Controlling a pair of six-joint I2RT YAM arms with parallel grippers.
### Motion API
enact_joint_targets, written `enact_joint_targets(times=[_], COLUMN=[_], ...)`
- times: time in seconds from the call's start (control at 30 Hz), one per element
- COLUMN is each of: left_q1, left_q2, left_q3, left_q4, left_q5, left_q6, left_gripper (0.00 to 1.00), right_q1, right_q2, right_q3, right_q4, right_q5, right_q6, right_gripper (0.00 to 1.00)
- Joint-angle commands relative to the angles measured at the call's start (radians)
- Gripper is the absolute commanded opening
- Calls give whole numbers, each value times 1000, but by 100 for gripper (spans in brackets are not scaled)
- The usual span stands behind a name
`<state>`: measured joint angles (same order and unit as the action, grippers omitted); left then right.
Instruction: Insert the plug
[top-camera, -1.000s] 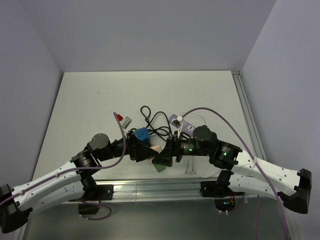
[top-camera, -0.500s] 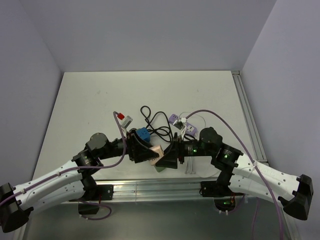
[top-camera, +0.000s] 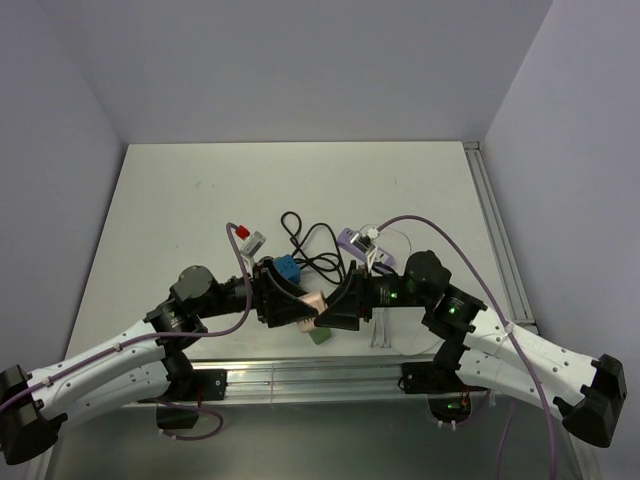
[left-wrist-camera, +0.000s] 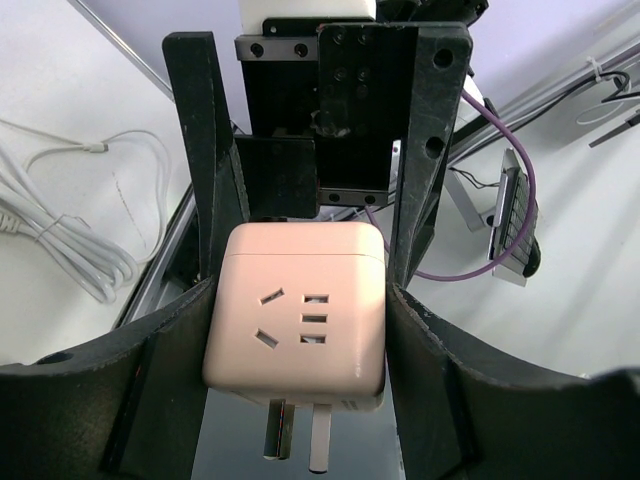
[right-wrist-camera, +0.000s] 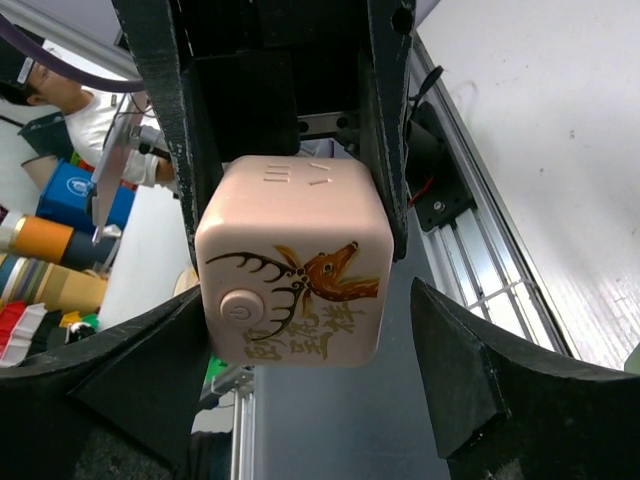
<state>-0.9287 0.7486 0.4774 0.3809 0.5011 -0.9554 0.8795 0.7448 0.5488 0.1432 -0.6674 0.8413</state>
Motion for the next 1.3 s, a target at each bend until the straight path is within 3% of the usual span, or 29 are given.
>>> enact_joint_targets(times=[0.0,0.07,0.13,0.17,0.2,0.23,0.3,0.33,0.37,0.47,0.5,0.53,0.6,0.77,0.93,1.07,1.27], left_q1=[1,1,1,1,1,1,1,1,1,1,1,1,1,1,1,1,1], left_q2=[-6,4,6,6,5,2,-5,-14,-20,-51,-61,-80,-101,-190,-259,-287,-365], left_q3=[4,1,-3,-6,-5,0,13,26,29,33,35,41,52,110,187,205,208], left_q4=[87,92,102,104,101,84,44,-9,-25,-85,-100,-146,-195,-384,-794,-907,-1017], left_q5=[50,53,57,56,53,45,24,-13,-28,-91,-111,-160,-208,-401,-840,-960,-1098], left_q6=[-5,-5,-8,-11,-11,-5,7,13,23,32,33,37,49,90,-26,-71,-144], left_gripper=[0,0,0,0,0,0,1,6,28,69,75,89,98,100,100,99,98], right_q1=[-17,-25,-28,-28,-30,-30,-31,-31,-30,-31,-31,-34,-34,-54,-63,-65,-50], right_q2=[5,8,21,27,33,37,45,47,48,51,50,48,39,30,97,197,370], right_q3=[-9,-9,-4,-6,-7,-12,-12,-12,-13,-23,-23,-23,-15,-10,94,189,322], right_q4=[87,108,127,137,151,171,168,151,142,136,134,121,63,-20,-306,-483,-655], right_q5=[-27,-43,-52,-67,-76,-81,-78,-74,-69,-58,-51,-44,-23,31,218,374,482], right_q6=[34,41,50,54,67,71,70,65,61,59,56,53,27,-2,-117,-208,-274], right_gripper=[82,79,69,50,38,15,0,0,0,0,0,0,0,0,0,0,0])
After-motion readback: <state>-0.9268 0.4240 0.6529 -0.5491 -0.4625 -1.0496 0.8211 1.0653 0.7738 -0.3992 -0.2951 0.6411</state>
